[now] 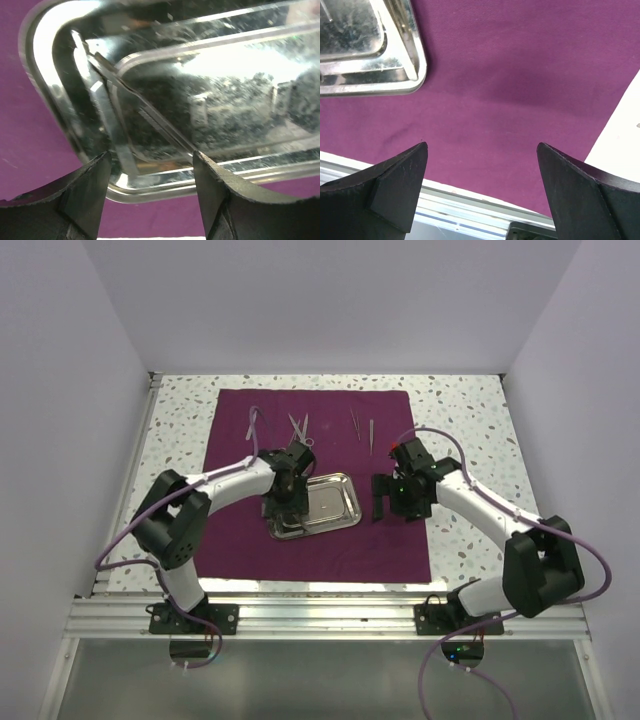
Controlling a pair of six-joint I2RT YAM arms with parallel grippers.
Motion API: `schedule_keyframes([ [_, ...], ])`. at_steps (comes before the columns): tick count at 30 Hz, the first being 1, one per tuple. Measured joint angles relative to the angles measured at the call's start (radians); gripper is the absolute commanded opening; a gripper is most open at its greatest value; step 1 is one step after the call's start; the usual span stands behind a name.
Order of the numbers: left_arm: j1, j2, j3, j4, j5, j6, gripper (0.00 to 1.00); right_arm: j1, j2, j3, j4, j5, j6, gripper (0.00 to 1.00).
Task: Open and lay out the surgical kit
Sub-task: Pick up the medical item from the container.
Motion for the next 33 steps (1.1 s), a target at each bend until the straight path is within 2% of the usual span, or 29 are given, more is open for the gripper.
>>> schedule_keyframes([
  [10, -0.034, 0.051, 0.016, 0.029, 0.036, -0.054, 0.68, 0.0, -0.025, -0.021, 0.018, -0.028, -0.005, 0.94],
  [13, -0.033, 0.084, 0.056, -0.004, 0.028, -0.051, 0.56, 0.0, -0.027, -0.021, 0.018, -0.028, -0.006, 0.94],
  [14, -0.032, 0.093, 0.069, -0.014, 0.027, -0.049, 0.48, 0.0, -0.029, -0.021, 0.018, -0.027, -0.006, 0.94],
  [18, -0.017, 0.12, 0.108, -0.033, 0.024, -0.039, 0.28, 0.0, -0.048, -0.029, 0.019, -0.025, -0.006, 0.94],
  [20, -0.006, 0.127, 0.117, -0.039, 0.025, -0.033, 0.14, 0.0, -0.061, -0.037, 0.018, -0.022, -0.006, 0.94],
  [25, 0.016, 0.135, 0.127, -0.045, 0.043, -0.02, 0.0, 0.0, -0.066, -0.042, 0.016, -0.016, -0.006, 0.95],
  [31, 0.036, 0.139, 0.128, -0.045, 0.079, -0.007, 0.0, 0.0, -0.064, -0.041, 0.014, -0.016, -0.007, 0.95],
  [33, 0.038, 0.14, 0.13, -0.048, 0.084, 0.0, 0.08, 0.0, -0.064, -0.039, 0.01, -0.014, -0.007, 0.95],
])
